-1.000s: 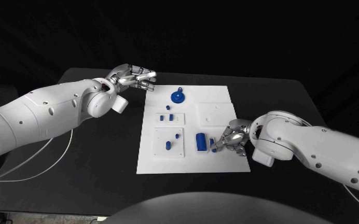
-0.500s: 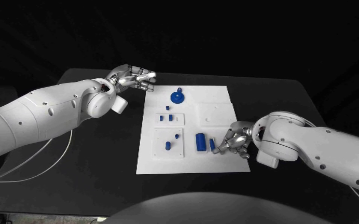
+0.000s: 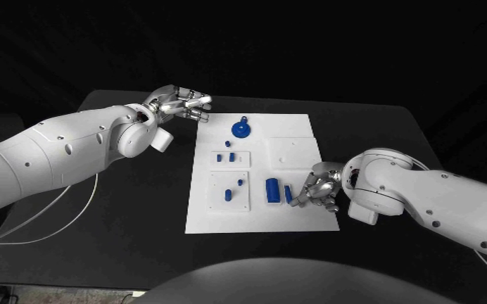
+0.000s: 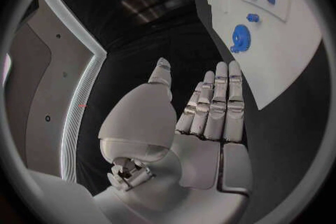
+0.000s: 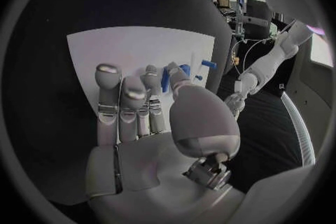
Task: Assemble the parts on the task board
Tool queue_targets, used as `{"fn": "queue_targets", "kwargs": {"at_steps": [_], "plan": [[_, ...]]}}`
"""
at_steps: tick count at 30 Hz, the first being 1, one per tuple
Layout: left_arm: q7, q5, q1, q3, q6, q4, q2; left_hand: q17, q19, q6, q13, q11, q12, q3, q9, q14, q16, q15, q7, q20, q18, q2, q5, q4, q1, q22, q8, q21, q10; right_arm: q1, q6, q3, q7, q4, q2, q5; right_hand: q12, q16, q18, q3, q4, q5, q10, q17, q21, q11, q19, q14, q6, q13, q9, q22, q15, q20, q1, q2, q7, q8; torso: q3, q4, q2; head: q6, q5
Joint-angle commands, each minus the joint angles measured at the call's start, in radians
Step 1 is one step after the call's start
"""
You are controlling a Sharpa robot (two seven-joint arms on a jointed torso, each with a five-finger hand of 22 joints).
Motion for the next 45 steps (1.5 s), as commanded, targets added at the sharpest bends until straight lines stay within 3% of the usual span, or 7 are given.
{"fn": "queue_targets", "kwargs": {"at_steps": [1, 5, 8, 30, 36, 38, 45], "plan": [[0.002, -0.003, -0.001, 0.000, 0.016, 0.004, 0.001, 0.001, -0.004, -0.009, 0.001, 0.000, 0.000, 0.001, -0.002, -0.009, -0.001, 0.001, 0.003, 0.005, 0.002, 0.004, 0.003, 0.001, -0.004, -0.001, -0.007, -0.005, -0.010, -0.001, 0.004, 0.001, -0.001, -0.007, 0.006, -0.036, 0.002, -0.003, 0.006, 0.092, 0.007, -0.085, 0.004, 0.001, -0.005, 0.001, 0.051, 0.003, 0.008, 0.000, -0.006, 0.069, 0.003, 0.004, 0.005, -0.008, -0.003, 0.001, -0.0005, 0.0011, -0.001, -0.001, -0.002], [0.001, -0.003, -0.001, 0.000, 0.017, 0.005, 0.002, 0.001, -0.004, -0.009, 0.001, 0.000, 0.000, 0.001, -0.002, -0.009, -0.001, 0.001, 0.003, 0.005, 0.002, 0.004, 0.003, 0.001, -0.004, -0.001, -0.007, -0.005, -0.010, -0.001, -0.010, 0.001, -0.001, -0.021, 0.013, -0.048, -0.004, -0.006, -0.001, 0.310, 0.004, -0.135, 0.004, 0.004, -0.003, -0.003, 0.052, 0.003, 0.017, 0.001, -0.026, 0.070, -0.006, -0.005, -0.004, -0.051, -0.002, 0.004, -0.0002, -0.0002, 0.000, -0.002, -0.001], [0.005, -0.003, -0.001, 0.000, 0.013, 0.003, 0.001, 0.001, -0.003, -0.010, 0.001, -0.001, 0.001, 0.005, -0.002, -0.008, -0.001, 0.001, 0.003, 0.005, 0.002, 0.002, 0.003, 0.005, -0.003, 0.000, -0.006, -0.005, -0.010, -0.001, -0.030, 0.001, 0.001, -0.027, 0.018, -0.052, 0.001, -0.005, -0.001, 0.337, -0.003, -0.131, 0.012, 0.007, 0.000, -0.007, 0.053, 0.004, 0.018, 0.007, -0.021, 0.070, -0.004, -0.006, -0.010, -0.053, -0.013, 0.003, -0.0003, -0.0012, 0.000, 0.000, 0.000], [0.007, -0.002, -0.001, 0.000, 0.009, -0.007, 0.003, 0.001, -0.002, -0.005, 0.001, -0.001, 0.001, 0.006, -0.001, -0.006, 0.000, 0.000, 0.002, 0.005, 0.002, 0.002, 0.004, 0.005, 0.000, 0.000, -0.006, -0.004, -0.008, -0.001, -0.020, 0.001, 0.001, -0.036, 0.025, -0.050, 0.001, -0.008, -0.001, 0.356, -0.024, -0.123, 0.012, 0.009, 0.003, -0.006, 0.052, 0.005, 0.021, 0.013, -0.006, 0.070, -0.002, -0.003, -0.017, -0.069, -0.012, 0.001, 0.0003, -0.0004, -0.001, 0.000, 0.000], [0.007, -0.002, -0.001, 0.000, 0.009, -0.007, 0.002, 0.001, -0.003, -0.006, 0.001, -0.001, 0.001, 0.005, -0.001, -0.006, 0.000, 0.000, 0.003, 0.005, 0.002, 0.002, 0.004, 0.004, 0.001, 0.000, -0.006, -0.004, -0.008, -0.001, -0.069, 0.004, 0.015, -0.030, 0.020, -0.050, 0.009, -0.002, 0.001, 0.355, 0.004, -0.008, 0.017, 0.009, 0.011, -0.008, 0.054, 0.006, 0.026, 0.015, 0.000, 0.072, -0.003, -0.002, -0.067, -0.082, -0.015, 0.002, 0.0005, -0.0011, -0.001, 0.001, -0.001], [0.006, -0.002, -0.001, 0.000, 0.008, -0.007, 0.002, 0.001, -0.003, -0.006, 0.001, -0.001, 0.001, 0.005, -0.001, -0.006, 0.000, 0.000, 0.003, 0.005, 0.002, 0.002, 0.004, 0.004, 0.001, 0.000, -0.006, -0.004, -0.008, -0.001, -0.088, 0.006, 0.020, -0.028, 0.018, -0.048, 0.010, 0.001, 0.000, 0.413, -0.003, -0.025, 0.018, 0.008, 0.017, -0.008, 0.054, 0.005, 0.027, 0.014, 0.016, 0.071, -0.004, -0.004, -0.103, -0.101, -0.016, 0.002, 0.0007, -0.0012, -0.001, 0.000, -0.002], [0.006, -0.002, -0.001, 0.000, 0.007, -0.006, 0.001, 0.001, -0.003, -0.006, 0.001, -0.001, 0.001, 0.005, -0.001, -0.006, 0.000, 0.000, 0.003, 0.005, 0.002, 0.002, 0.004, 0.004, 0.001, 0.000, -0.006, -0.004, -0.008, -0.002, -0.098, 0.012, 0.028, -0.022, 0.010, -0.045, 0.008, 0.001, 0.001, 0.406, -0.004, -0.007, 0.017, 0.006, 0.015, -0.009, 0.053, 0.005, 0.032, 0.012, 0.025, 0.070, -0.004, -0.004, -0.098, -0.109, -0.017, 0.002, 0.0005, -0.0012, 0.000, -0.001, -0.003]]}}
